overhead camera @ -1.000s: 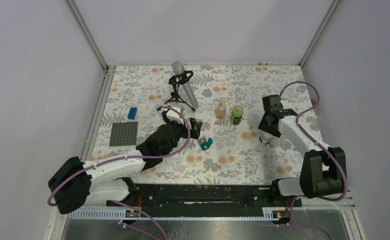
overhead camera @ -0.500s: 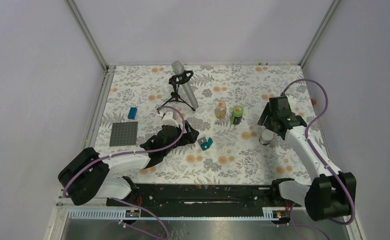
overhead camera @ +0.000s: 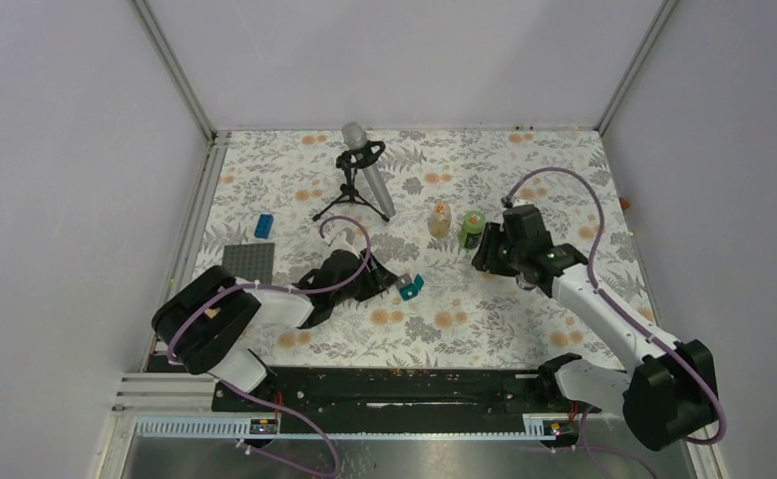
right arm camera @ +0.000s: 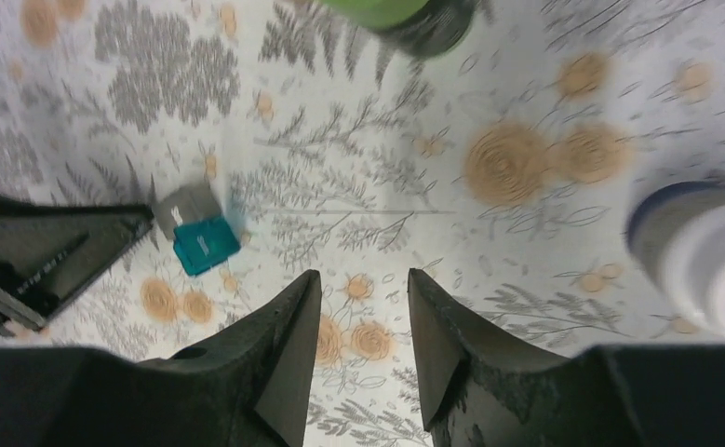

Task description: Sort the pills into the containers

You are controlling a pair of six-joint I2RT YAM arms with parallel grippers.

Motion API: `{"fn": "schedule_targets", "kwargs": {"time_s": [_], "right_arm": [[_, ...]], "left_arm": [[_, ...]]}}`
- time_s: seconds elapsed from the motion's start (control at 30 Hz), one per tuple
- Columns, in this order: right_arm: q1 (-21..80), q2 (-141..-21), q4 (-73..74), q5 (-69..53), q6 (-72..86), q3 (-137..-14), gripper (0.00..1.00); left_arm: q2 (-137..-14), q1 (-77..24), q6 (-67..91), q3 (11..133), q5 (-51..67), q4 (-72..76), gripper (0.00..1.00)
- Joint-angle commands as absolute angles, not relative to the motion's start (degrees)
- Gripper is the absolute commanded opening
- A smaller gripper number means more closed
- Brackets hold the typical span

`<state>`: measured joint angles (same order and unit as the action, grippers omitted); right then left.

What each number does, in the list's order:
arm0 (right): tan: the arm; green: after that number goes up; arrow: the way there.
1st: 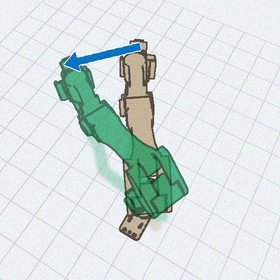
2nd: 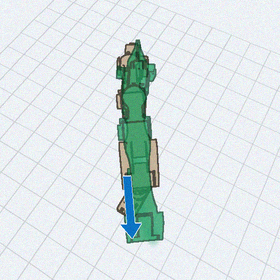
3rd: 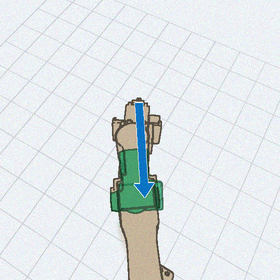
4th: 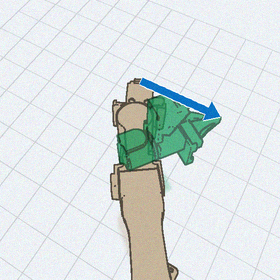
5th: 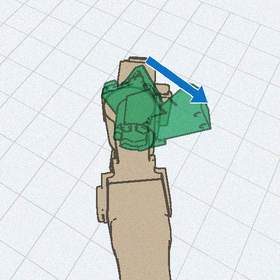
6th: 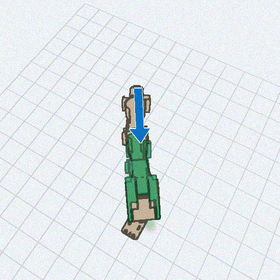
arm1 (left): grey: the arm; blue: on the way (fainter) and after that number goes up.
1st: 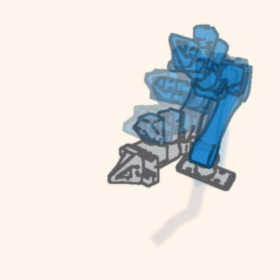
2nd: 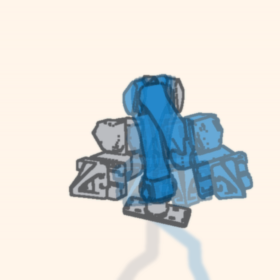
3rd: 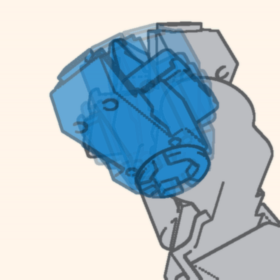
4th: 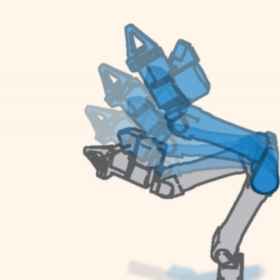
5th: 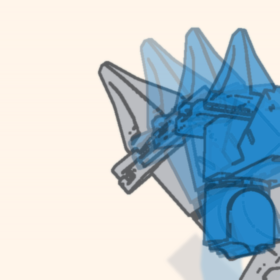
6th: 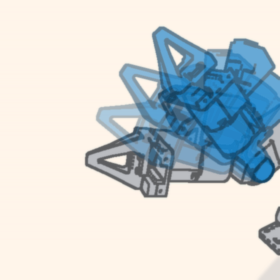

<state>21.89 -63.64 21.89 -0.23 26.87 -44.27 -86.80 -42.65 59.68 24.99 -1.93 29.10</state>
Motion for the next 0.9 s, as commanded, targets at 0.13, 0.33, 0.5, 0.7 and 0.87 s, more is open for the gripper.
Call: {"fn": "schedule_targets", "kwargs": {"time_s": [0.13,0.33,0.5,0.7,0.87], "right_arm": [[27.1,-71.9,16.5,-7.8,29.0,-43.1,0.46],[28.3,-75.5,13.3,-9.8,30.2,-42.7,0.46],[28.9,-78.6,11.4,-11.5,30.0,-42.8,0.46],[29.8,-82.6,9.3,-12.7,30.2,-43.4,0.46],[30.5,-86.7,8.0,-13.2,30.3,-45.0,0.45]], "left_arm": [[-91.9,-41.1,65.7,25.5,5.5,39.2,0.48],[-92.8,-41.1,64.3,28.0,4.0,32.7,0.41],[-93.5,-41.1,64.1,28.6,3.8,31.0,0.39],[-95.1,-40.9,65.5,29.4,3.2,28.2,0.35],[-95.1,-40.8,63.6,31.1,2.0,23.1,0.33]]}}
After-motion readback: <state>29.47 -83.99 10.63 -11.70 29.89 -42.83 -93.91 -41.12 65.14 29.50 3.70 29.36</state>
